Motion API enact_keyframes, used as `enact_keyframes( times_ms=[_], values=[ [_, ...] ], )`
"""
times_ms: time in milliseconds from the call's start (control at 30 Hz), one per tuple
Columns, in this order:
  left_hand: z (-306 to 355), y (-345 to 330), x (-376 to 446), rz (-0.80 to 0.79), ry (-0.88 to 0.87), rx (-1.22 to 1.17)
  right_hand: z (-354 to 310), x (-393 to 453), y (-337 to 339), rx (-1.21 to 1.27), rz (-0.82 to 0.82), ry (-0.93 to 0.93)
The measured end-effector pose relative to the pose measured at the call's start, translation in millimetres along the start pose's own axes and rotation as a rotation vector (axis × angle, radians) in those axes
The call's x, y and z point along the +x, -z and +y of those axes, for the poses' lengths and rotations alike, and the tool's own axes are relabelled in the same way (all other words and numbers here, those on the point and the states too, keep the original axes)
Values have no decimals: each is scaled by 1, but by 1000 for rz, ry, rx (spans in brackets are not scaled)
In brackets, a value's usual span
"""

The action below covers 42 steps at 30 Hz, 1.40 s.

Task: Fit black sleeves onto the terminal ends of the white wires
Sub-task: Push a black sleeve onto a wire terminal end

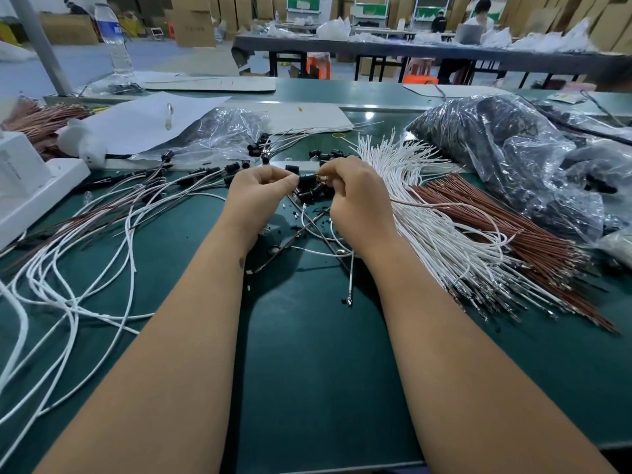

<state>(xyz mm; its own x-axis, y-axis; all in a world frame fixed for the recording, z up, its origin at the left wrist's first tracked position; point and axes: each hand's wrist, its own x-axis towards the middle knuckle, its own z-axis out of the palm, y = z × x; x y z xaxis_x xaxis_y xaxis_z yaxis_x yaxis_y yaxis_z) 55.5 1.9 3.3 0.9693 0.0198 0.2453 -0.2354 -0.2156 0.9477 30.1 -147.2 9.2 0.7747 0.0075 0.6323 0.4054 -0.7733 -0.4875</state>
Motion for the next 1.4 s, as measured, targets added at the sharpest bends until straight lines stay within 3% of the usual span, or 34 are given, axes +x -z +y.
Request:
enact_keyframes(
  times_ms=[400,533,667,767,867,933,1033,1133,1233,1400],
  values=[
    [8,-6,-4,-55,-101,43,1,2,-5,-32,-81,41],
    [10,-6,-7,-40,-202,171,0,1,-4,-69,-64,63],
    [5,1,-3,131,-212,342,7,2,-2,-203,27,-1],
    [-2,11,3,423,-3,715,15,3,2,-221,76,-104],
    [-2,15,1,505,99,803,13,2,2,-228,65,-83],
    [-2,12,0,488,11,819,10,2,0,-234,37,-39],
    [4,1,-5,399,-277,797,6,2,-1,-178,-5,3],
    [8,-10,-7,152,-502,682,0,2,-4,-101,-60,36],
    [9,-13,-11,11,-487,534,0,1,-5,-69,-108,31],
    [3,-10,-8,63,-409,515,4,1,-5,36,-79,-91]
  ],
)
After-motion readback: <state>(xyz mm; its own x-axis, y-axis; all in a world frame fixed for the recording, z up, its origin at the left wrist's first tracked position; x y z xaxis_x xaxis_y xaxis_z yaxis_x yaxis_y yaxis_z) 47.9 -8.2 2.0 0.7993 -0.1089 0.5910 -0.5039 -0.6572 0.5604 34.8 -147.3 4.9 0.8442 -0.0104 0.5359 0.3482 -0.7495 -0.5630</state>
